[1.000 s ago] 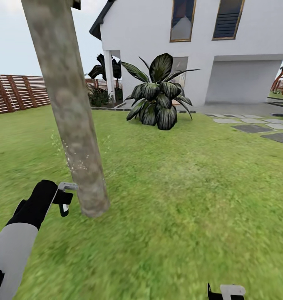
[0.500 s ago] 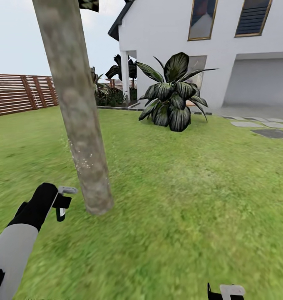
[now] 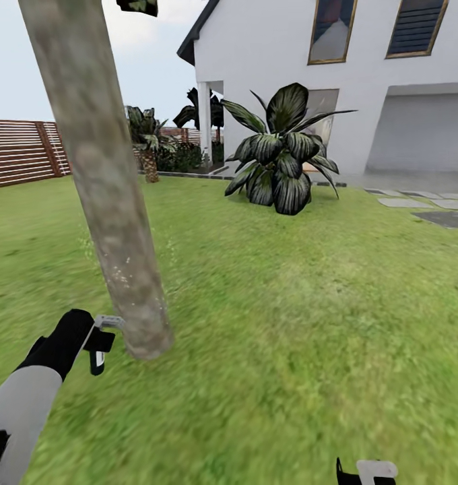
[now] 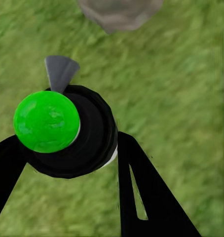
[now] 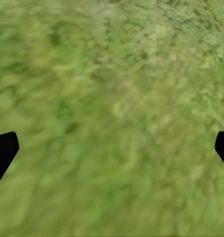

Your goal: In the garden, pick up the pesticide atomizer on the floor and spray pesticide onto both trees until each tree trunk is fully covered.

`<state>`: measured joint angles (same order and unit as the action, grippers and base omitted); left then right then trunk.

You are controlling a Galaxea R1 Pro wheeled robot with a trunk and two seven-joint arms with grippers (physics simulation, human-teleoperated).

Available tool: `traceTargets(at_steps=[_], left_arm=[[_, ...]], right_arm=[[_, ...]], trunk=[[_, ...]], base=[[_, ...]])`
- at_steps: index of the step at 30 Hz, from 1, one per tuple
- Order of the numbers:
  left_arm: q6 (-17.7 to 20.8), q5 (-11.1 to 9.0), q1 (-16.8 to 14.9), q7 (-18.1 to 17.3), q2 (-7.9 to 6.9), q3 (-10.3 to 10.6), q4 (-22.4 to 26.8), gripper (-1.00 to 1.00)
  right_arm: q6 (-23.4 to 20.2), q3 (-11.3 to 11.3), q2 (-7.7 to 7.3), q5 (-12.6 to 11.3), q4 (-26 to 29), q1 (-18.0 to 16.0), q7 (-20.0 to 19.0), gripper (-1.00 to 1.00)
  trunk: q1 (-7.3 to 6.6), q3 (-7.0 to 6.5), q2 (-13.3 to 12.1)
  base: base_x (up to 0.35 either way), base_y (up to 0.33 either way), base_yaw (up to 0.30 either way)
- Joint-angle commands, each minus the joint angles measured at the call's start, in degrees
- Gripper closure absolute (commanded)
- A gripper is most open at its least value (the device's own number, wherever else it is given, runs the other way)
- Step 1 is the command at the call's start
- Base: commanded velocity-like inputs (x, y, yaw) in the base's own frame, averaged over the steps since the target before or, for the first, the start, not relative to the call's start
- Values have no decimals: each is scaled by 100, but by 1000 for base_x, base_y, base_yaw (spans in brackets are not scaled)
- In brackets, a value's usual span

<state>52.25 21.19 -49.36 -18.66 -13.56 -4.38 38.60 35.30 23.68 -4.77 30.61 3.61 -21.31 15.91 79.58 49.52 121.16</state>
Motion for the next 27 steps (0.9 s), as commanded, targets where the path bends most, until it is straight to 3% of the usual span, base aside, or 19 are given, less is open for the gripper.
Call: traceTargets(at_steps=[1, 7, 14, 27], left_arm=[[1, 70, -3, -22, -3, -48, -8, 100], [-24, 42, -3, 428, -16, -90, -15, 100], [-30, 34, -3, 450, -2, -128, 6, 100], [-30, 26, -3, 453, 12, -135, 68, 100]], right_arm=[[12, 26, 1, 60, -9, -5, 36, -100], [12, 28, 8, 59, -9, -5, 44, -100], [12, 28, 11, 59, -9, -5, 44, -100], [12, 24, 11, 59, -9, -5, 44, -100]], trunk=[[2, 6, 2], [2, 6, 2], [2, 6, 2], [2, 6, 2]], base=[[240, -188, 0], [233, -182, 37], [30, -89, 249], [12, -268, 46]])
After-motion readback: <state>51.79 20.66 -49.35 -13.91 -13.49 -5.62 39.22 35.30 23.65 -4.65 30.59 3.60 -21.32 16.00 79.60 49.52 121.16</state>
